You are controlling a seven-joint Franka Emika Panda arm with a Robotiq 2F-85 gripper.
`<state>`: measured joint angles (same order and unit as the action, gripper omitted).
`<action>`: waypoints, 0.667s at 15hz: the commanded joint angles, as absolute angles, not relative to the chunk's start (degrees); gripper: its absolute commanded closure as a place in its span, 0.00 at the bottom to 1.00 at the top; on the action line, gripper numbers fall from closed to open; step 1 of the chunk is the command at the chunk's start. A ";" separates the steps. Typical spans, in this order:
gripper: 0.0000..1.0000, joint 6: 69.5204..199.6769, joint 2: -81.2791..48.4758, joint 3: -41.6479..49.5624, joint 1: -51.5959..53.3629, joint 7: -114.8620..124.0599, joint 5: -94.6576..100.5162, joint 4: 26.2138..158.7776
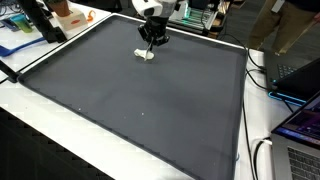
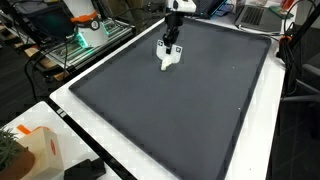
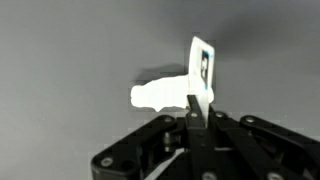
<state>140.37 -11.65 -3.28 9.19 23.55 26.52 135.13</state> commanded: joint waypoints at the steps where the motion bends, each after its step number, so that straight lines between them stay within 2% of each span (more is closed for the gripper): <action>1: 0.99 135.69 -20.37 -1.92 8.80 22.85 23.33 130.21; 7: 0.99 119.70 -23.81 -3.85 6.88 10.99 7.52 116.29; 10: 0.99 118.03 -23.22 -3.79 5.22 7.48 3.88 114.24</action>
<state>119.66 -21.67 -3.30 6.86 11.46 8.42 116.88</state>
